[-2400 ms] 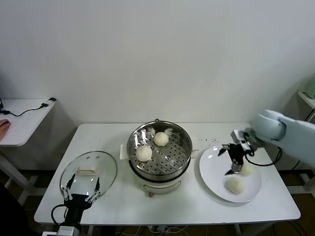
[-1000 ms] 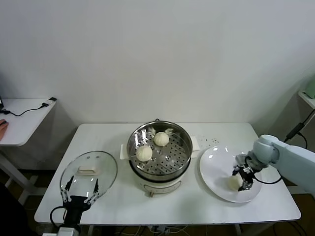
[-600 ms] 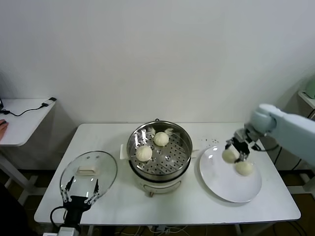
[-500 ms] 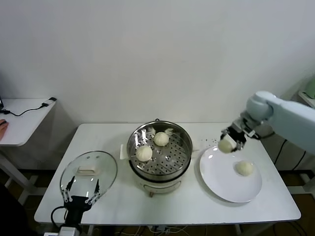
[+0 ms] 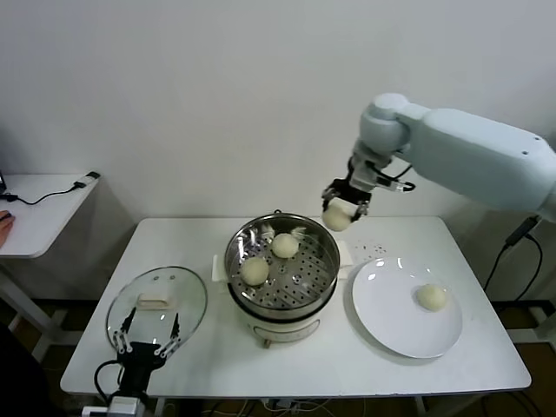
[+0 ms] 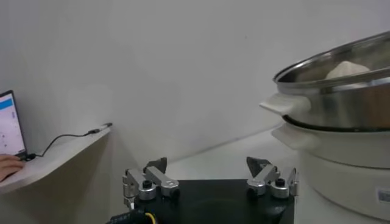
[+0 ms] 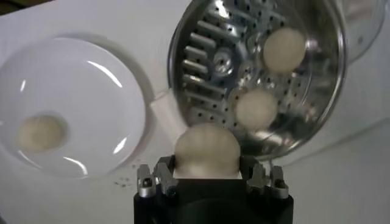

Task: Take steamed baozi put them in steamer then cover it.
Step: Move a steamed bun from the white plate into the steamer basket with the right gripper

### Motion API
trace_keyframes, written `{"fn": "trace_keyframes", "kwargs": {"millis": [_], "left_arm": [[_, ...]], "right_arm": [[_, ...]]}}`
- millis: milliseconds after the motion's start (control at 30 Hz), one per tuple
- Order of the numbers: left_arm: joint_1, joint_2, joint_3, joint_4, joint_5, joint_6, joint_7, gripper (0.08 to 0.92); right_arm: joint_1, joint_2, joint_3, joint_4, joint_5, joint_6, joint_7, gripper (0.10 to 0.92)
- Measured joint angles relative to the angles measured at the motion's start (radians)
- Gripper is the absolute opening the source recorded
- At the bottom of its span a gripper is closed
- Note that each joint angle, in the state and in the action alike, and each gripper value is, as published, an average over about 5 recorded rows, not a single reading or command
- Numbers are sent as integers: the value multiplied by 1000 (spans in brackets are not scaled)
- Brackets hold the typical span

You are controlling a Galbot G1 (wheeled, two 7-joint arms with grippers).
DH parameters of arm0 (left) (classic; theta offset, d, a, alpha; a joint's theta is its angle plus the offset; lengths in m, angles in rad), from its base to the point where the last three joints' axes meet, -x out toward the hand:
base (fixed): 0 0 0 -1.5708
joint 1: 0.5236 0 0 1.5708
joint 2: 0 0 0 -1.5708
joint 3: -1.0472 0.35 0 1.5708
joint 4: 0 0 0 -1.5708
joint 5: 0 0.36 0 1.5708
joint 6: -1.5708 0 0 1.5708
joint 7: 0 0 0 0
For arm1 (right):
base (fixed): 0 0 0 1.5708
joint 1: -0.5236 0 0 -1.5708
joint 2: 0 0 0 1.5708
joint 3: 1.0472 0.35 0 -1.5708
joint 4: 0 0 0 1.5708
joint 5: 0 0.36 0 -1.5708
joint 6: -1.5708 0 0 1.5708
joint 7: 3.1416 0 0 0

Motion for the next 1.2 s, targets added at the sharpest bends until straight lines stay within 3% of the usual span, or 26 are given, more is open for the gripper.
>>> {"fn": "trace_keyframes", "kwargs": {"millis": [367,833,1033,1200], "left_arm": [[6,-3,-6,13,-8,-6,-1,823],[-2,-4,-6,29,-10,-7,-1,823],[-8,-5,-4,33,-9,-6,-1,823],[-8,-5,-4,39,-9,-6,-2,823]], "right_arm": [[-106,128,-14,56,-76,61,-8,679],[-195,167,-22,77,-127,82,-10,695],[-204,165,-19,79,-138,83,-7,792],[-201,154,-6,79,-137,85,-7,821]]}}
